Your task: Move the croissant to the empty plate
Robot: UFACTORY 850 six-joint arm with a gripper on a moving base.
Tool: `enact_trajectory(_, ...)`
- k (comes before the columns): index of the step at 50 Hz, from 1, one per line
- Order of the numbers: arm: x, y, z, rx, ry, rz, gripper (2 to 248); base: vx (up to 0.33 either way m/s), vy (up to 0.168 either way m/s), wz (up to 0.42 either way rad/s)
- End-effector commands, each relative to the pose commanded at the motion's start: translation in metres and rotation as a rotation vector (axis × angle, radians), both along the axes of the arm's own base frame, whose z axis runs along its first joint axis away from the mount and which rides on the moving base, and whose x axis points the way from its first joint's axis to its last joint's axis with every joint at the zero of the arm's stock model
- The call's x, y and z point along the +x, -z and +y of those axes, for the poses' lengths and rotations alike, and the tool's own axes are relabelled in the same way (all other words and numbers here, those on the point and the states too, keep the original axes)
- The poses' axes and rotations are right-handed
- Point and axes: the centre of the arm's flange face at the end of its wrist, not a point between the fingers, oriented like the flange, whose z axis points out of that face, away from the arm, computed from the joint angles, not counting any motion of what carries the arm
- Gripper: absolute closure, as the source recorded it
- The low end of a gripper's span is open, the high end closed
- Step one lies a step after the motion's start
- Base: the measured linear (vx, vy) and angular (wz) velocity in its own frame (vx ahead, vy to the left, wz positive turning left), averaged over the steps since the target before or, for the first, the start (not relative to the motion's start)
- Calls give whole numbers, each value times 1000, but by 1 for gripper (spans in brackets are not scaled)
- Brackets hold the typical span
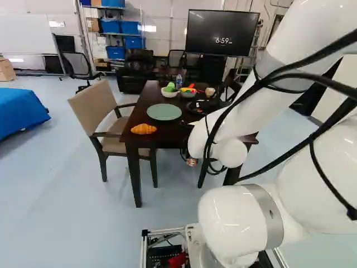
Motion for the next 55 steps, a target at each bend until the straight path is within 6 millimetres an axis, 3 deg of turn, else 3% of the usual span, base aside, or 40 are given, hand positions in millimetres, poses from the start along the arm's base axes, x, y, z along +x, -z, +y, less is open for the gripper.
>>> enact_trajectory(55,0,0,0,0,0,0,3,94,10,-6)
